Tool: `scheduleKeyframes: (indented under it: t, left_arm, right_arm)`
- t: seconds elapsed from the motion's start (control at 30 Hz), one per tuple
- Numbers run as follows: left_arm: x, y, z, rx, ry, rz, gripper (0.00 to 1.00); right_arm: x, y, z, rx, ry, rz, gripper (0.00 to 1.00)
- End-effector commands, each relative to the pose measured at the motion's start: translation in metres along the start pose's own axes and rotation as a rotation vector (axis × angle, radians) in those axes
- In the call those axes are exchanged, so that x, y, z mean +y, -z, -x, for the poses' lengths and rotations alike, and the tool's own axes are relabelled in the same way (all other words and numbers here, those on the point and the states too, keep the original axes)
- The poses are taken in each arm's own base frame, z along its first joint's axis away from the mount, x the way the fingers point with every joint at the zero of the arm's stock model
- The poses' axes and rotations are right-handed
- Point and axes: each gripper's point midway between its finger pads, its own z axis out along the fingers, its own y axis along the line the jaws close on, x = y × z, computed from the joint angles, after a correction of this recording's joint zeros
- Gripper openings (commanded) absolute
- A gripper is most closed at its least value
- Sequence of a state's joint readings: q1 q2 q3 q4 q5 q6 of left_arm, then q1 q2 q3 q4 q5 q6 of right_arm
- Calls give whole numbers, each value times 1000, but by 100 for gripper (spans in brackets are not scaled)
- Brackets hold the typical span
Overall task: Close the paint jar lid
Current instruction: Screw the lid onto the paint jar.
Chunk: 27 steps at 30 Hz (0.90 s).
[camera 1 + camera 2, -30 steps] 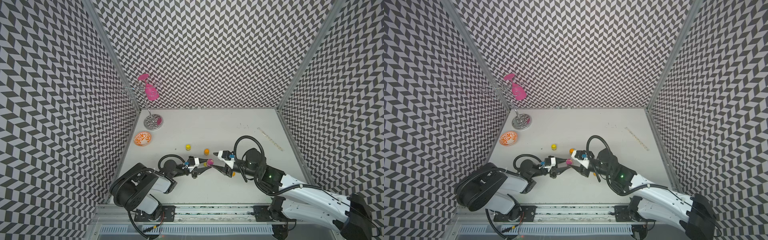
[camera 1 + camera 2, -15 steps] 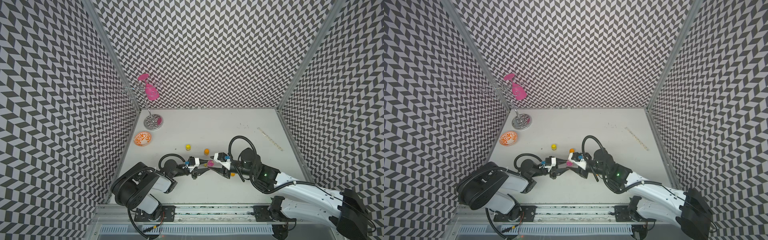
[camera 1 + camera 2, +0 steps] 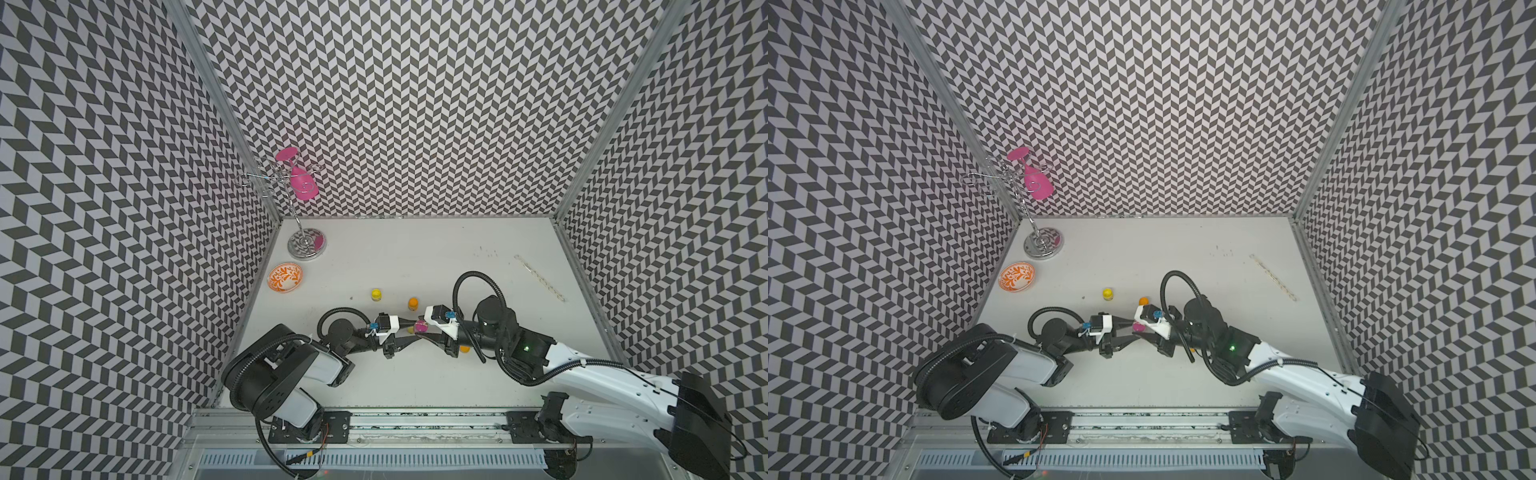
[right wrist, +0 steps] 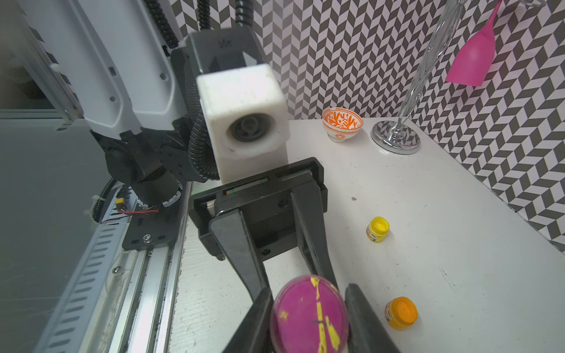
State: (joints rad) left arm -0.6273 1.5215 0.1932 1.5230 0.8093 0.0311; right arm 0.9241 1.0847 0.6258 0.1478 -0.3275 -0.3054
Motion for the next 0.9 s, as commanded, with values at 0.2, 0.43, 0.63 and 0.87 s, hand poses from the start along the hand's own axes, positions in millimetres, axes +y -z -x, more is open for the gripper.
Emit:
scheduleKeyframes:
  t: [0.2, 0.43, 0.63, 0.87]
  left_arm:
    - [3, -2, 22, -73, -69, -4, 29]
    - [3, -2, 20, -70, -66, -5, 29]
    - [3, -2, 20, -66, -65, -5, 29]
    - [3, -2, 19, -65, -64, -6, 29]
  right_arm:
    - [-12, 3, 25, -68, 13, -46, 52]
    - [-13, 6, 30, -81, 11, -54, 58]
    - [-10, 10, 35, -97, 16, -45, 54]
    - [-10, 8, 34, -90, 11, -36, 47]
